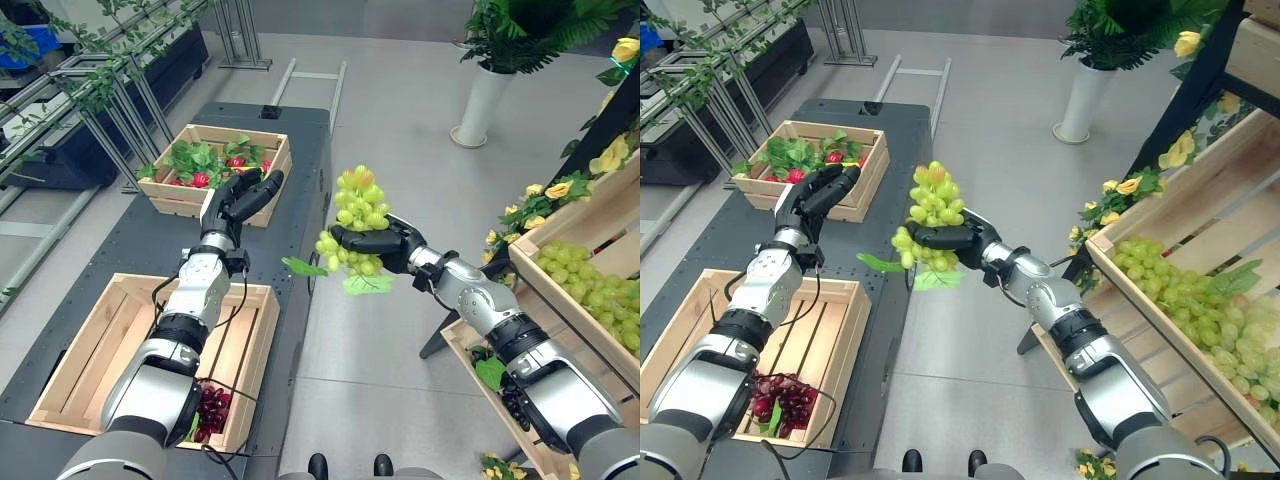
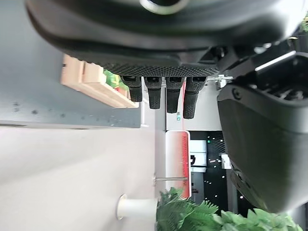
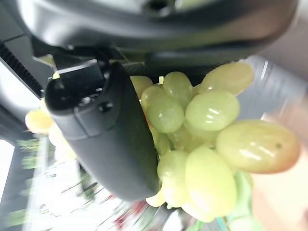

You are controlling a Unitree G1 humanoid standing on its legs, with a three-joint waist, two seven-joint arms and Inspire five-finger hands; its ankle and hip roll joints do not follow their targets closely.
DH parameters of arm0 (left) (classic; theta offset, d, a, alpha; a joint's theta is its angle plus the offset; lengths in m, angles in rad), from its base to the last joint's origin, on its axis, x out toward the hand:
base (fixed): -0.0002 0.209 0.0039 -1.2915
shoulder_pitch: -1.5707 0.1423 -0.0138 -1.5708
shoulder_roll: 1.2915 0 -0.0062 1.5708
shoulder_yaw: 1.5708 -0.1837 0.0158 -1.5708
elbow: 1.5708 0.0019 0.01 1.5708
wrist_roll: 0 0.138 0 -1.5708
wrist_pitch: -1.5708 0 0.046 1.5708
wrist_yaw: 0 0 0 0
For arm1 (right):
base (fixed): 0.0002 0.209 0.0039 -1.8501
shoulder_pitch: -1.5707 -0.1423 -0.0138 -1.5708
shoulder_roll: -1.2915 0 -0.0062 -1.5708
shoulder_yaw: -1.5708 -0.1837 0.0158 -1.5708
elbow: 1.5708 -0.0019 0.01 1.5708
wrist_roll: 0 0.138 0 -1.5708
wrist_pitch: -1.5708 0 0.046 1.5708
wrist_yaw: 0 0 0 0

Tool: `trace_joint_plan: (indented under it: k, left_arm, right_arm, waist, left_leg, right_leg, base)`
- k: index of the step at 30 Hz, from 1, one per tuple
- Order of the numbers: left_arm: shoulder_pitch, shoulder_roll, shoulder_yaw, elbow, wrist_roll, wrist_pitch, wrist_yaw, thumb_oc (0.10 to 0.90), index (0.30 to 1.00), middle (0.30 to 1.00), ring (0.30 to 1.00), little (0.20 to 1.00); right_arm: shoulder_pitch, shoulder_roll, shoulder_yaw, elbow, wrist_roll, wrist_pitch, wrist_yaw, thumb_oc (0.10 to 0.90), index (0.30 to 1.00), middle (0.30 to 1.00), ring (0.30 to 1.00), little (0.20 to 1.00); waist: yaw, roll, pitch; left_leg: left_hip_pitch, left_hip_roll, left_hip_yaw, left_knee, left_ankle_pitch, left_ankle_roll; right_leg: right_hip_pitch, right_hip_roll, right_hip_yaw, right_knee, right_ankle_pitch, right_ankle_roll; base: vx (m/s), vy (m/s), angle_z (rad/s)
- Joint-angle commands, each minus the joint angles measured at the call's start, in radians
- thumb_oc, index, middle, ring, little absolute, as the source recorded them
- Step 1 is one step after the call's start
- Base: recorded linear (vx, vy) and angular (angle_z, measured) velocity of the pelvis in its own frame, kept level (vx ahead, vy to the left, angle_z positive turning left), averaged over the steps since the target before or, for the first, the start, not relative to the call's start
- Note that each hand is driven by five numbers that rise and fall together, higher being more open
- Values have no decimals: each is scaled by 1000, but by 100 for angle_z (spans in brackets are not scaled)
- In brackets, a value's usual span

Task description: Pick up the fruits from the basket on one side to the basket on the other side

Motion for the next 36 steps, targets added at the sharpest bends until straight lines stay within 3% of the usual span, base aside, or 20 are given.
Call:
trace_joint_plan:
  k: [1,6,13,17,20,27,32,36]
  left_arm:
    - [35,1,18,-7,55,-99,45,800,900,900,900,900]
    - [179,-74,29,-117,123,-123,82,800,900,900,900,900]
    - [359,-153,54,-232,227,-136,10,800,900,900,900,900]
    - [442,-144,35,-295,238,-157,-32,800,900,900,900,900]
    - [468,-139,14,-306,264,-172,-20,800,900,900,900,900]
    - [514,-146,-55,-304,347,-198,38,800,900,900,900,900]
    - [544,-168,-117,-254,349,-201,27,800,900,900,900,900]
    - [584,-175,-148,-230,365,-211,12,800,900,900,900,900]
  right_arm:
    - [27,-74,-108,-101,-141,-157,-69,400,300,300,300,300]
    - [107,-152,-179,-288,-277,-120,-64,400,300,300,300,300]
    - [273,-279,-365,-520,-367,-71,48,400,300,300,300,300]
    - [410,-359,-484,-614,-301,-79,102,400,300,300,300,300]
    - [465,-368,-536,-656,-234,-94,114,400,300,300,300,300]
    - [537,-365,-616,-738,-212,-127,72,400,300,300,300,300]
    - [561,-418,-687,-716,-274,-175,-15,400,300,300,300,300]
    - [592,-480,-748,-689,-274,-177,-65,400,300,300,300,300]
  waist:
    - [-44,-11,-167]
    - [-59,-19,-156]
    - [-88,-27,-152]
    - [-108,-28,-158]
    - [-120,-29,-156]
    - [-138,-33,-148]
    - [-157,-43,-150]
    - [-172,-49,-157]
  left_leg:
    - [-23,-3,6,2,-92,-46]
    - [-25,-4,15,2,-96,-37]
    - [-25,4,48,2,-112,-35]
    - [-31,9,69,2,-116,-35]
    - [-35,9,82,2,-117,-32]
    - [-35,8,102,2,-124,-27]
    - [-33,14,130,2,-131,-30]
    - [-33,20,148,2,-131,-33]
  right_leg:
    - [-43,22,3,1,13,-2]
    - [-54,30,26,1,22,3]
    - [-59,37,51,1,30,13]
    - [-71,40,62,1,38,19]
    - [-80,40,67,1,43,21]
    - [-86,43,82,2,49,24]
    - [-91,46,91,3,53,30]
    - [-97,51,99,5,55,33]
  base:
    - [8,53,-18]
    - [24,73,-16]
    - [56,72,-19]
    - [52,34,-14]
    - [27,16,-12]
    - [12,5,-12]
    - [6,6,-9]
    - [20,8,-8]
